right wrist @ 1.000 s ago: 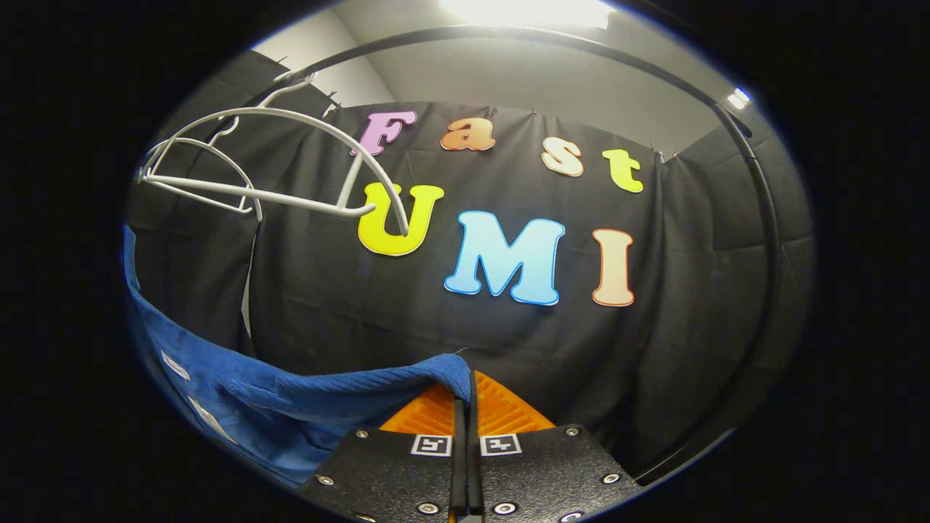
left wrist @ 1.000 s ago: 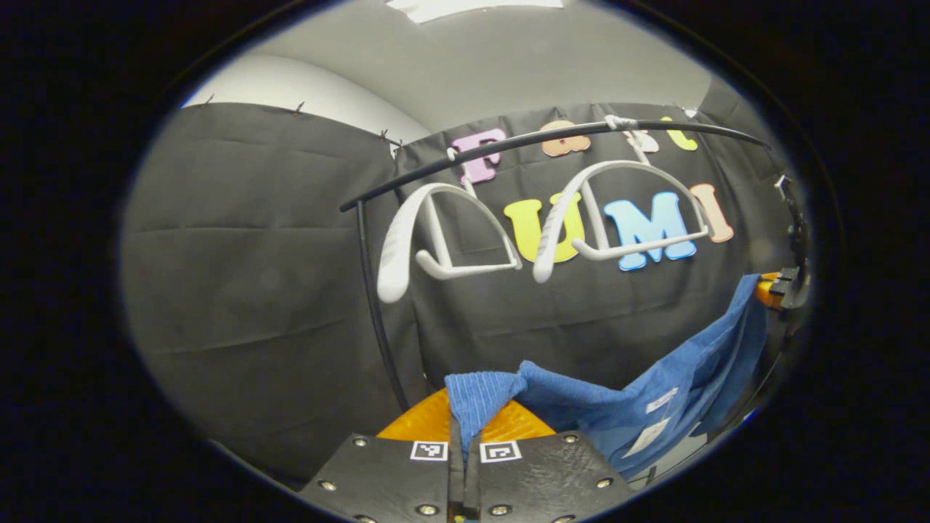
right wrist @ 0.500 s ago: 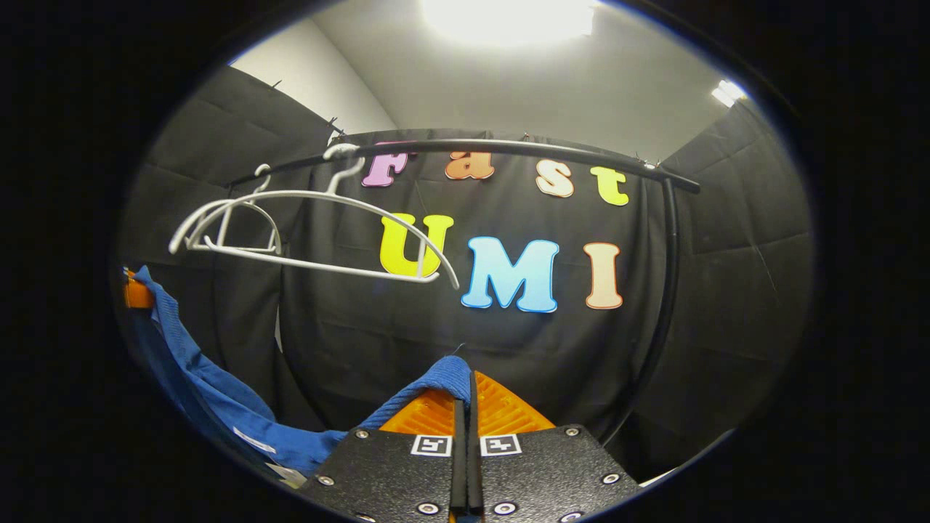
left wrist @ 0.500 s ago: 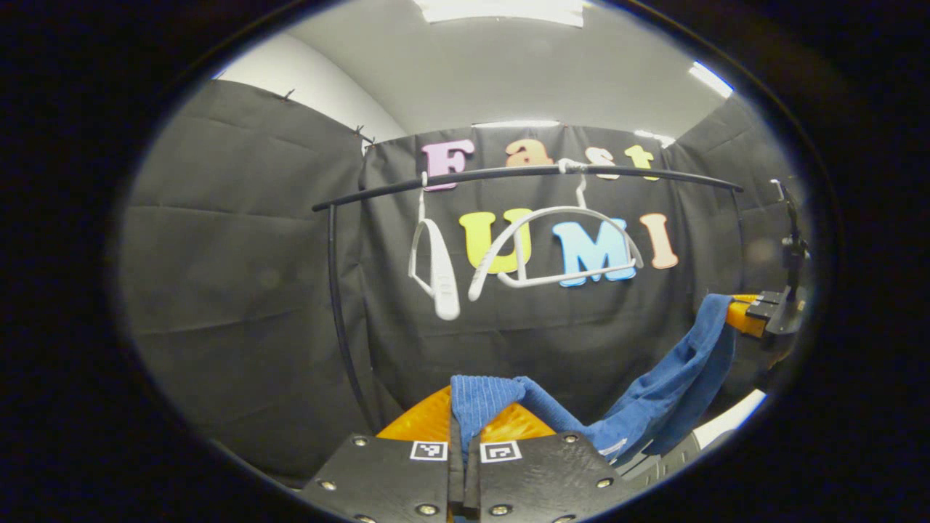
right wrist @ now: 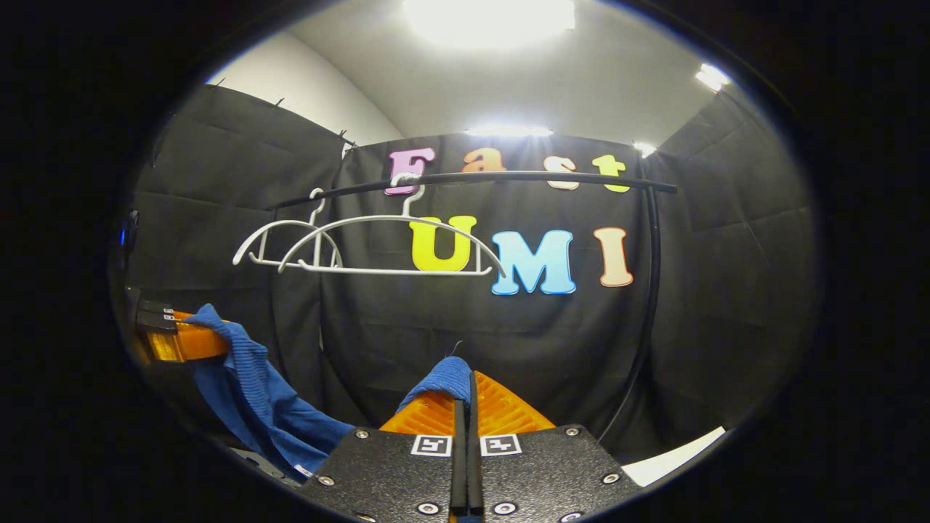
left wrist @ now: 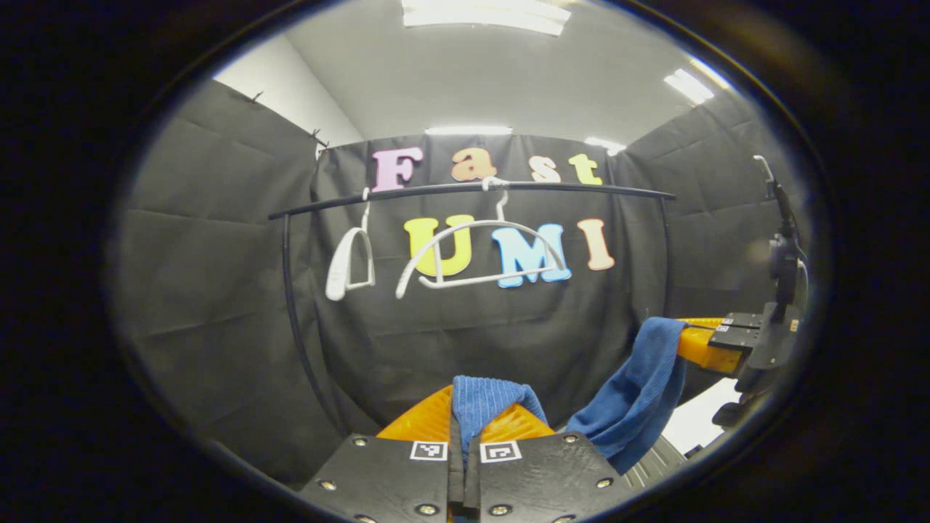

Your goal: Grasp the clothes on the hanger with both hands and then place them into the laundry hamper below.

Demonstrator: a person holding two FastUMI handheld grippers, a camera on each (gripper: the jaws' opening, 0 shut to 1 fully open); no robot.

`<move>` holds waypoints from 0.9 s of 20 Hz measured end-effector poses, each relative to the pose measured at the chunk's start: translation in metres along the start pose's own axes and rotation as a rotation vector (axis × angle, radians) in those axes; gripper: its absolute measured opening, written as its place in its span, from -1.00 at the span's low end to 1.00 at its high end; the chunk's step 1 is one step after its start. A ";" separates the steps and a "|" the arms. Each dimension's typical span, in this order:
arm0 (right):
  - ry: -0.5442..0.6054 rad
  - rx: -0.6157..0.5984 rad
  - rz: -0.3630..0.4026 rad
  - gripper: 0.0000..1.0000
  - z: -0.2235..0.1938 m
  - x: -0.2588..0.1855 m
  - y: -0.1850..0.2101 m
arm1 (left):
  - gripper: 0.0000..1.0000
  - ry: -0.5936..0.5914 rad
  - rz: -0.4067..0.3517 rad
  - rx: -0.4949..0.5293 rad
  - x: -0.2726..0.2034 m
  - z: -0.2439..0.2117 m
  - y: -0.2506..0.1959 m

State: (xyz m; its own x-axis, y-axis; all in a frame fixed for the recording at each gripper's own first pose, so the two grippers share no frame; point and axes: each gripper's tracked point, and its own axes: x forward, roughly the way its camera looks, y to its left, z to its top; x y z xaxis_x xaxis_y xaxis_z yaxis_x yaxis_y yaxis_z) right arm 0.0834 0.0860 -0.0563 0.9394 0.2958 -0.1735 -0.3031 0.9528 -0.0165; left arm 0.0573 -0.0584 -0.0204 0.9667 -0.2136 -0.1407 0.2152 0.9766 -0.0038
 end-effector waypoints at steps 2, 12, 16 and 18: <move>0.012 0.011 0.027 -1.00 -0.012 -0.012 0.013 | -0.99 -0.002 -0.011 -0.001 -0.010 -0.012 -0.012; 0.244 0.061 0.064 -0.99 -0.149 -0.023 0.046 | -1.00 0.206 -0.028 0.001 0.000 -0.160 -0.032; 0.340 0.050 0.038 -1.00 -0.199 -0.022 0.048 | -0.98 0.298 0.006 -0.019 0.009 -0.217 -0.022; 0.391 0.045 0.033 -0.99 -0.220 -0.026 0.048 | -0.99 0.342 0.014 -0.023 0.005 -0.242 -0.023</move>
State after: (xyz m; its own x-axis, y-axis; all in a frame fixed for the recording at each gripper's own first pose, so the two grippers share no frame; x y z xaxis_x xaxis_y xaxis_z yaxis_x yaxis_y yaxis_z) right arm 0.0086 0.1094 -0.2686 0.7948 0.2864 -0.5350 -0.3167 0.9478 0.0369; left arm 0.0240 -0.0757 -0.2611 0.8665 -0.1830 -0.4644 0.1958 0.9804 -0.0210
